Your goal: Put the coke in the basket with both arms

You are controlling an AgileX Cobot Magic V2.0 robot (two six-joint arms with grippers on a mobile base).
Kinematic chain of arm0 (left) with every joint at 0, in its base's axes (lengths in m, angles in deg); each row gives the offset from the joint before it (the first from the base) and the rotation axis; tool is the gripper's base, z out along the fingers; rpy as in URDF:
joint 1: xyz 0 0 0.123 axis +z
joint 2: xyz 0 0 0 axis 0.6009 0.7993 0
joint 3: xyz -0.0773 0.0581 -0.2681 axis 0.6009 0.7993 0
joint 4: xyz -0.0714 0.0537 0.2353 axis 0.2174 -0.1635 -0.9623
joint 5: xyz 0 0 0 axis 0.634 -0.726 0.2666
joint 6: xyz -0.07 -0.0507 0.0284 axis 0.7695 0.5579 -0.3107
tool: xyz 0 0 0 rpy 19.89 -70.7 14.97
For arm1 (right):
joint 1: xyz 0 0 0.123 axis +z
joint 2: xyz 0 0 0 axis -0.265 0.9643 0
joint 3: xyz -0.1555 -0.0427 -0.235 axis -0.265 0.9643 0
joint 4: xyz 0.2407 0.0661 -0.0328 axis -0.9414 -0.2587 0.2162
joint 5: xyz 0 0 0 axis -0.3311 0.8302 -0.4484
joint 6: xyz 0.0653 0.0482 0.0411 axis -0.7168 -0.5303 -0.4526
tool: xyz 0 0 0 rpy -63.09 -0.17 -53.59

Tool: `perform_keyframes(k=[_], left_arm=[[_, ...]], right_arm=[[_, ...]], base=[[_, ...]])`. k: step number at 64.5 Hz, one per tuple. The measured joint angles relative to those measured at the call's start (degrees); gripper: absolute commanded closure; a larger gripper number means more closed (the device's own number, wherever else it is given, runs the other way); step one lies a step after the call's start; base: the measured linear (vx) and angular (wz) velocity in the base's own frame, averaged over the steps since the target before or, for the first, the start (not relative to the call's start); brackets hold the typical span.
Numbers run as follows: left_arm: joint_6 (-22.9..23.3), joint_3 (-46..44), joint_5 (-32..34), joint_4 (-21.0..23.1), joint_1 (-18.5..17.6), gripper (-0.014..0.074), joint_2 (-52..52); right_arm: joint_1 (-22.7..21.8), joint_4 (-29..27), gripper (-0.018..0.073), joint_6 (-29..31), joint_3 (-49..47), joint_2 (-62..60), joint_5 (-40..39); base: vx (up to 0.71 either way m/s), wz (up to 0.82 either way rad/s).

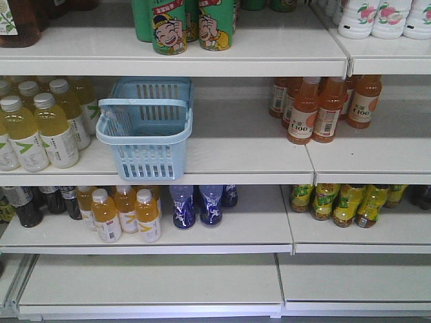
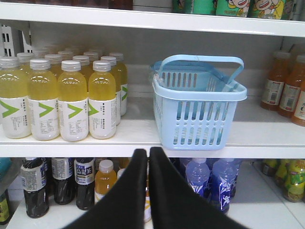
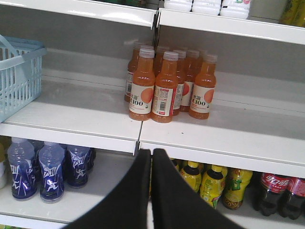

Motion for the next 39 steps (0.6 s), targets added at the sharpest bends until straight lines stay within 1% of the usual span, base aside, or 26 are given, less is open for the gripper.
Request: perform_keyframes(k=[39], left_arm=[[0.00,0.00,0.00,0.00,0.00,0.0603,0.00]], right_arm=[[0.00,0.00,0.0564,0.00,0.00,0.00,0.00]], base=[[0.00,0.00]])
